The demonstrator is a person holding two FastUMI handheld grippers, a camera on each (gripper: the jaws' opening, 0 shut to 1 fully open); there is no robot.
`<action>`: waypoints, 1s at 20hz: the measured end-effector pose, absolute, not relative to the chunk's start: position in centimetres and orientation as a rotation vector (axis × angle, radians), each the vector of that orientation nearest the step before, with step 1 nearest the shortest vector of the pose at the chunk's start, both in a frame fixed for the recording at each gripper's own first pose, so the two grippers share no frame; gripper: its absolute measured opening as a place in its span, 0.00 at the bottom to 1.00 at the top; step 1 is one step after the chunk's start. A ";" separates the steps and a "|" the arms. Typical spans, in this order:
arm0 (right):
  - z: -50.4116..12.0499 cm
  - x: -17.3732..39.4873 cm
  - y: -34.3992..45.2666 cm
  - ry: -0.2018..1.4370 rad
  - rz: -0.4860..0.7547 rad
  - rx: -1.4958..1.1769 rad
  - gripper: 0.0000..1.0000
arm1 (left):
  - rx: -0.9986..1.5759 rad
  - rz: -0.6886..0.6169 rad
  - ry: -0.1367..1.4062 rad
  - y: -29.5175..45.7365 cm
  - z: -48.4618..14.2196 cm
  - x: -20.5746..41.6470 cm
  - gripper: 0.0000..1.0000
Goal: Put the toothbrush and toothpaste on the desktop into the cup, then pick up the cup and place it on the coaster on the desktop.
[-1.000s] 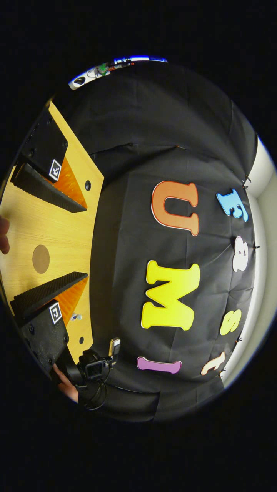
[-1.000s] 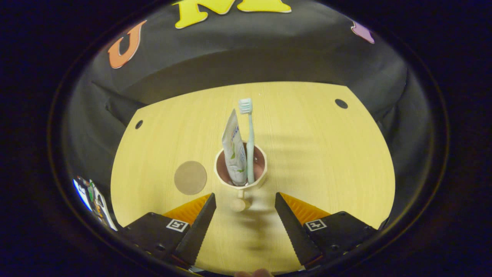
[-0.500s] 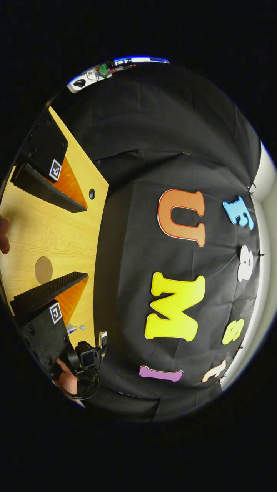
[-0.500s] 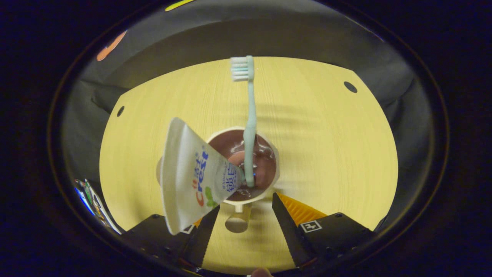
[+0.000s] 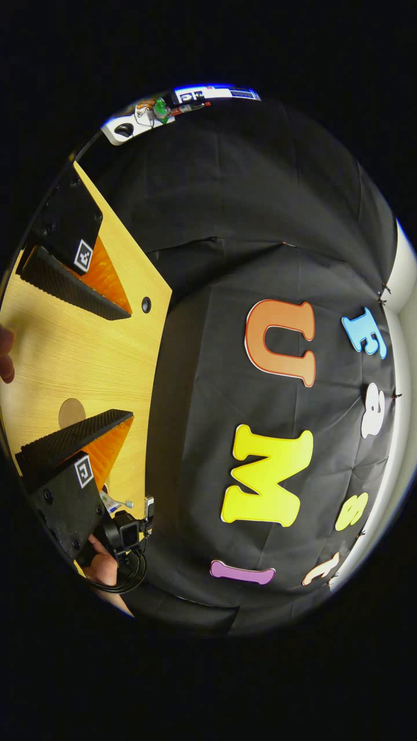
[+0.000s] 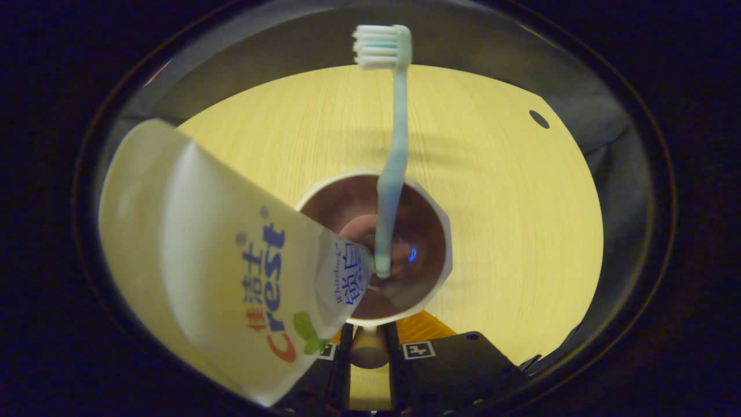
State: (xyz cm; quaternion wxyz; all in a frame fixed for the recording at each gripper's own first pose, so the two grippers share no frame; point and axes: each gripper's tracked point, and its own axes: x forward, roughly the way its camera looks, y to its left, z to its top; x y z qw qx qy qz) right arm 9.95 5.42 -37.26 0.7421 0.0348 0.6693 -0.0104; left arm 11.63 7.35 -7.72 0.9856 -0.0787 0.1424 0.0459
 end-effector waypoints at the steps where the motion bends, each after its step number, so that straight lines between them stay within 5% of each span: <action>1: -37.1 9.9 5.5 1.468 -0.020 0.073 0.24 | -0.162 0.111 0.294 7.8 -8.0 11.5 0.98; 9: -36.9 10.0 5.6 1.462 -0.026 0.072 0.16 | -0.187 0.148 0.305 8.3 -8.3 9.9 0.98; 20: -32.5 11.5 13.2 1.372 0.159 -0.034 0.16 | -0.196 0.179 0.317 9.7 -9.1 7.1 0.98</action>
